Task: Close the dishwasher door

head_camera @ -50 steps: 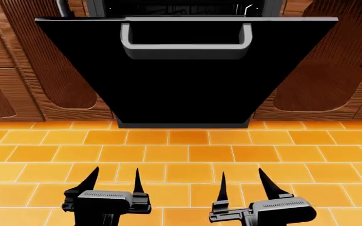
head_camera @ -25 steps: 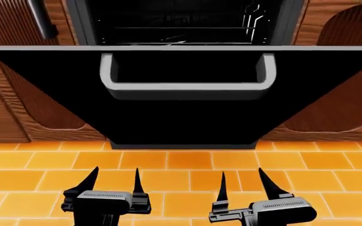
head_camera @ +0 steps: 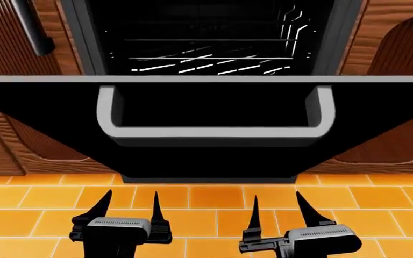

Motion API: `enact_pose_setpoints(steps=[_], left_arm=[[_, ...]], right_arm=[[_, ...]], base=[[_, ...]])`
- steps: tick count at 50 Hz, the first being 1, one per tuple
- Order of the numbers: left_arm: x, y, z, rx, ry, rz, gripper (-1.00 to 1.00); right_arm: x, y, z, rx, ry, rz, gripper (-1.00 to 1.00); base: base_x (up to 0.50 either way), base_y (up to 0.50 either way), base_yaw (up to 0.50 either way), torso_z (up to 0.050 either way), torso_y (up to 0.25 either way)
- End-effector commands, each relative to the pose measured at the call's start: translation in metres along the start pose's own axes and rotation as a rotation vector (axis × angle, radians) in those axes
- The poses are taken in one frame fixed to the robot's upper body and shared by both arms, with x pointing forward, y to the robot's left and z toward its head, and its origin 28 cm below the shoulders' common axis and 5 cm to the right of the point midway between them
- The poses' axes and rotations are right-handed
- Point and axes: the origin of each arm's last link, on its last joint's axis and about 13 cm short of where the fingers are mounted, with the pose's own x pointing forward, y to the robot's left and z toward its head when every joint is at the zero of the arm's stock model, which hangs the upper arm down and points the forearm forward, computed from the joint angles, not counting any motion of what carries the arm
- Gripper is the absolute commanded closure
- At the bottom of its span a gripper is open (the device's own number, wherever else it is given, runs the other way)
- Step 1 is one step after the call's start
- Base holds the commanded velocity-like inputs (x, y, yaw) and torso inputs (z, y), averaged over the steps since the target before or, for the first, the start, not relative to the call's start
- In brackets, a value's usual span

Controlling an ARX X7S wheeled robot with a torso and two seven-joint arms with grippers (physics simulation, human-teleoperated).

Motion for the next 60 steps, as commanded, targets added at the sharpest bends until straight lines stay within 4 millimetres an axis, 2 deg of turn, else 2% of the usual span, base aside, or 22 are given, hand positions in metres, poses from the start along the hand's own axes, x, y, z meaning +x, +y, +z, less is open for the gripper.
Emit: enact_pose_setpoints(steps=[1, 14, 21, 37, 41, 60], left_arm=[[0.0004, 0.0000, 0.0001, 0.000, -0.001, 0.000, -1.00], [-0.0006, -0.0005, 0.0005, 0.001, -0.002, -0.001, -1.00], [-0.0010, -0.0008, 0.0008, 0.001, -0.004, -0.002, -1.00], [0.0008, -0.0004, 0.0014, 0.001, -0.005, -0.002, -1.00], [0.0007, -0.0003, 0.0016, 0.001, -0.006, -0.001, -1.00], [-0.0013, -0.0005, 0.0017, 0.001, -0.010, -0.001, -1.00]], right_arm=[[0.0001, -0.0002, -0.0001, 0.008, 0.005, -0.007, -1.00], [-0.0009, -0.0001, 0.0005, 0.002, 0.008, 0.007, -1.00], [-0.0009, -0.0003, 0.0009, 0.004, 0.003, 0.007, -1.00], [-0.0004, -0.0001, 0.0009, -0.001, 0.013, 0.005, -1.00], [-0.0010, -0.0003, 0.0011, 0.004, 0.005, 0.009, -1.00], [-0.0017, -0.0011, 0.0020, 0.025, -0.006, 0.002, -1.00]], base=[[0.00, 0.00, 0.00, 0.000, 0.000], [0.00, 0.00, 0.00, 0.000, 0.000], [0.45, 0.00, 0.00, 0.000, 0.000], [0.01, 0.00, 0.00, 0.000, 0.000], [0.48, 0.00, 0.00, 0.000, 0.000], [0.00, 0.00, 0.00, 0.000, 0.000]])
